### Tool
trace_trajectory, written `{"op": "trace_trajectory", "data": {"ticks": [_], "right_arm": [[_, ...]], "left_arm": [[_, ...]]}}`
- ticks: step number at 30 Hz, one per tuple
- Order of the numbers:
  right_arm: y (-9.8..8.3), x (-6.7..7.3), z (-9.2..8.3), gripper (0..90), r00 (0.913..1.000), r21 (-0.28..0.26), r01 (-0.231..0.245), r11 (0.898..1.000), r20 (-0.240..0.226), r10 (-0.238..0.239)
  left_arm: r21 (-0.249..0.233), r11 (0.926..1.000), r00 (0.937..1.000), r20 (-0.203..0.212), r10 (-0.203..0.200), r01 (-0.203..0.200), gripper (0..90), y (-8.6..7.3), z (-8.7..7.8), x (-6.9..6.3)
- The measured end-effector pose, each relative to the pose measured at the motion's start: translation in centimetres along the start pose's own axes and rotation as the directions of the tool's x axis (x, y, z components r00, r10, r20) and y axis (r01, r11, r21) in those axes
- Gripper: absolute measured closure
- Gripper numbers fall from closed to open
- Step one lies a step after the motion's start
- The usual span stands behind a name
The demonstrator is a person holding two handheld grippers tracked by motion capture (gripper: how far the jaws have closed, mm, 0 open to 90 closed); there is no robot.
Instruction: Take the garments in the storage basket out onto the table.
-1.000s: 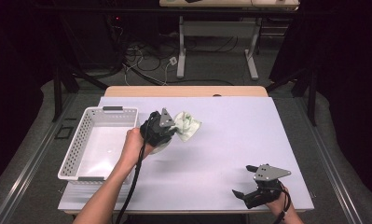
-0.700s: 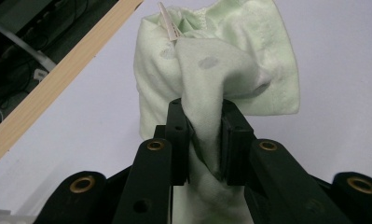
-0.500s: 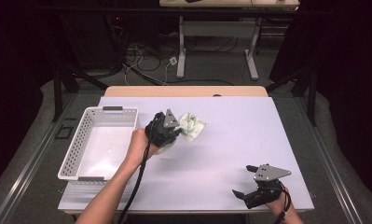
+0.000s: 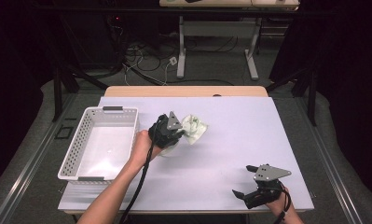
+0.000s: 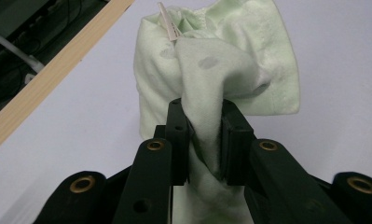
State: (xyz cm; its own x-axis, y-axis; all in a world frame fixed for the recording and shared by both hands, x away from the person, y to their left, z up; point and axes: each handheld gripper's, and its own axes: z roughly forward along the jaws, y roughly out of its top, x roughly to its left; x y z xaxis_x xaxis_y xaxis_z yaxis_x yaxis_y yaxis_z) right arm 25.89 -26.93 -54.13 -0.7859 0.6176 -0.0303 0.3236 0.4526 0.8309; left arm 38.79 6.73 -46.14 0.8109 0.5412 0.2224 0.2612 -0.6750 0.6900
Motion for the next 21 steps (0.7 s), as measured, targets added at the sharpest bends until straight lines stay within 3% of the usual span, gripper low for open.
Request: {"op": "trace_trajectory", "data": {"ticks": [16,21], "right_arm": [[0.0,0.0,0.0,0.1,1.0000,0.001,0.003,1.000,0.001,-0.003],[0.0,0.0,0.0,0.2,1.0000,0.003,0.000,1.000,0.000,0.000]], "left_arm": [[0.006,1.0000,0.9999,0.010,-0.002,0.002,76.7,-0.8,2.3,-0.6],[0.030,0.9995,0.9997,0.023,0.012,-0.013,76.6,-1.1,3.2,-0.8]]}}
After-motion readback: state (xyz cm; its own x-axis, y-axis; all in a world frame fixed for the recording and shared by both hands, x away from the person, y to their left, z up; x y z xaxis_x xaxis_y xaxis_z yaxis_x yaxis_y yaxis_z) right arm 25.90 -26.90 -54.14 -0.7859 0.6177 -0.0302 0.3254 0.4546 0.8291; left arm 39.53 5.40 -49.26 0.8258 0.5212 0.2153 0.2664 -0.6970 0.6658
